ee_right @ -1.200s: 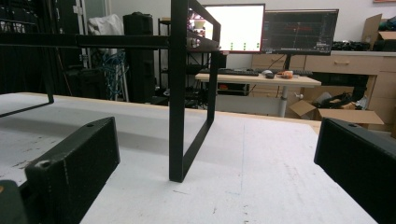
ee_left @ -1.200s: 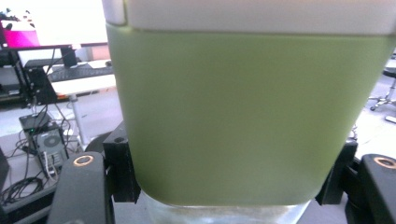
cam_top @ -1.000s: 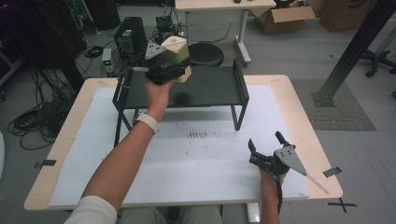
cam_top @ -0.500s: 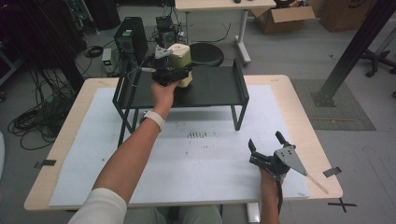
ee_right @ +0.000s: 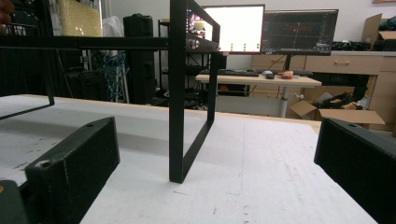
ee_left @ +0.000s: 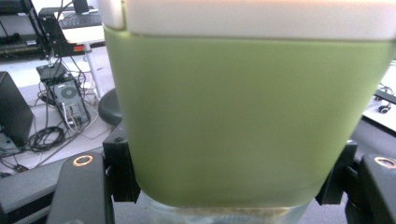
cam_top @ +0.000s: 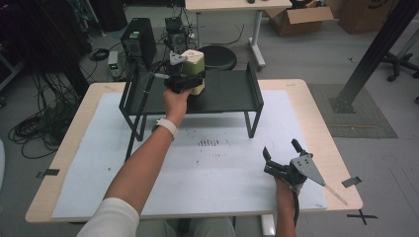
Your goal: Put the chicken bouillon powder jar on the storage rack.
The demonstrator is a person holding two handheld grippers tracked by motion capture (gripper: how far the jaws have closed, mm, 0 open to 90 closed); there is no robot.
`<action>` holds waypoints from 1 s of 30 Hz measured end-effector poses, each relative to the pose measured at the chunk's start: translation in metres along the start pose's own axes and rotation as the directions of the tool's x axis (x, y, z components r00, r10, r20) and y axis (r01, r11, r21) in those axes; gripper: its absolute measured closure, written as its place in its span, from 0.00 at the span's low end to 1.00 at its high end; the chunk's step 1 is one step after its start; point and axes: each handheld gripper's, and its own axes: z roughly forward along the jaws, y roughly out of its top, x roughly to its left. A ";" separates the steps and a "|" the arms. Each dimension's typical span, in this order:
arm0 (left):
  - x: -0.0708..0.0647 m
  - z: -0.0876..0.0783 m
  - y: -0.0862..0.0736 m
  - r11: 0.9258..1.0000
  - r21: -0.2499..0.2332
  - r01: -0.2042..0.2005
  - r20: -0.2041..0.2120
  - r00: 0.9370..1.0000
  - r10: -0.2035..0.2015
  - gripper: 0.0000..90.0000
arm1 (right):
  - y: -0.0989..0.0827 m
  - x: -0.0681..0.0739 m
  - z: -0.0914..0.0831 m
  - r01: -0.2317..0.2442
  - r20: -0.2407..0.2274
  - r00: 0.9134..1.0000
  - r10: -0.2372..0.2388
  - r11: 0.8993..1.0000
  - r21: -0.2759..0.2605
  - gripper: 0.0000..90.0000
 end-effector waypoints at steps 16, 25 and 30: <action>-0.002 -0.001 0.000 1.000 0.005 -0.014 -0.007 1.000 0.014 0.32 | 0.000 0.000 0.000 0.001 0.001 1.000 -0.001 1.000 0.001 0.00; 0.000 -0.001 -0.001 1.000 -0.005 -0.001 0.003 1.000 0.001 0.24 | 0.000 0.000 0.000 0.002 0.001 1.000 -0.002 1.000 0.002 0.00; 0.001 -0.002 -0.001 1.000 -0.005 -0.003 0.022 1.000 0.003 0.18 | 0.000 0.000 0.000 0.002 0.001 1.000 -0.002 1.000 0.002 0.00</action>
